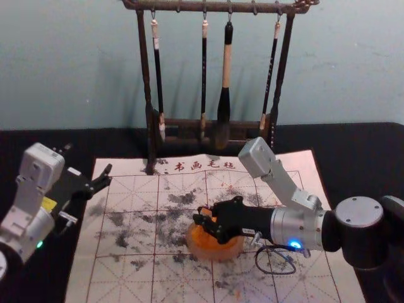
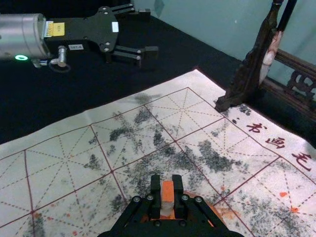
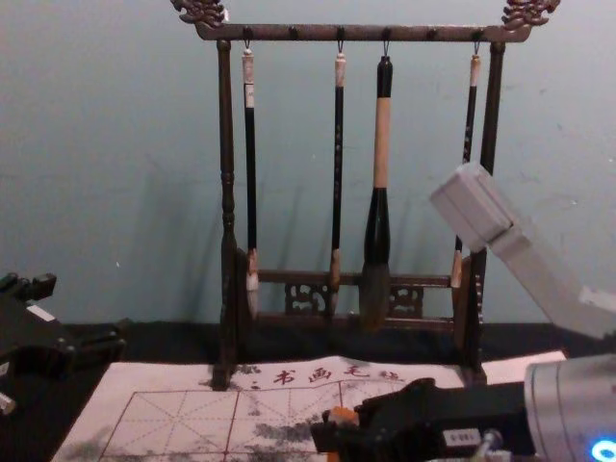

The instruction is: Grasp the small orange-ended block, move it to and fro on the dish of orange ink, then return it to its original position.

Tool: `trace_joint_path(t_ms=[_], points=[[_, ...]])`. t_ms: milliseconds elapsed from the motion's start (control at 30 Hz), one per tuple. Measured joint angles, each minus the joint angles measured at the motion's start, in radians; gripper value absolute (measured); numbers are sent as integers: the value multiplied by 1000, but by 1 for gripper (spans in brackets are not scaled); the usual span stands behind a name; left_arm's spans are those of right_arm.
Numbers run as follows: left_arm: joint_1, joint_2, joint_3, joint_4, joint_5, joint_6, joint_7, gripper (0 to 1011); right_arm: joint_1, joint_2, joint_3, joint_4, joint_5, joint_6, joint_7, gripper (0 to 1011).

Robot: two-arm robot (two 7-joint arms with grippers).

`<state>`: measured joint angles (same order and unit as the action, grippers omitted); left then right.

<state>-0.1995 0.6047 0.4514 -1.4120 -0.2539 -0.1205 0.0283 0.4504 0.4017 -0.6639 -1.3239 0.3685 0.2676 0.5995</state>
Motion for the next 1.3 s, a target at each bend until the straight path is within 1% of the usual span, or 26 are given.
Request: trace_joint_path(t_ms=[167,367,933,1300], points=[[0,0,0,0,0,0,0,1010,10,-9,4,15,-4,-2,-9,40],[0,0,0,0,0,0,0,1010,14,-11,10,23,-7,-2,-16,40],[0,0,0,0,0,0,0,1010,4,4,30,12,-16,4,-32,40],[0,0,0,0,0,0,0,1010,2,5,39,10,-18,7,-33,40]])
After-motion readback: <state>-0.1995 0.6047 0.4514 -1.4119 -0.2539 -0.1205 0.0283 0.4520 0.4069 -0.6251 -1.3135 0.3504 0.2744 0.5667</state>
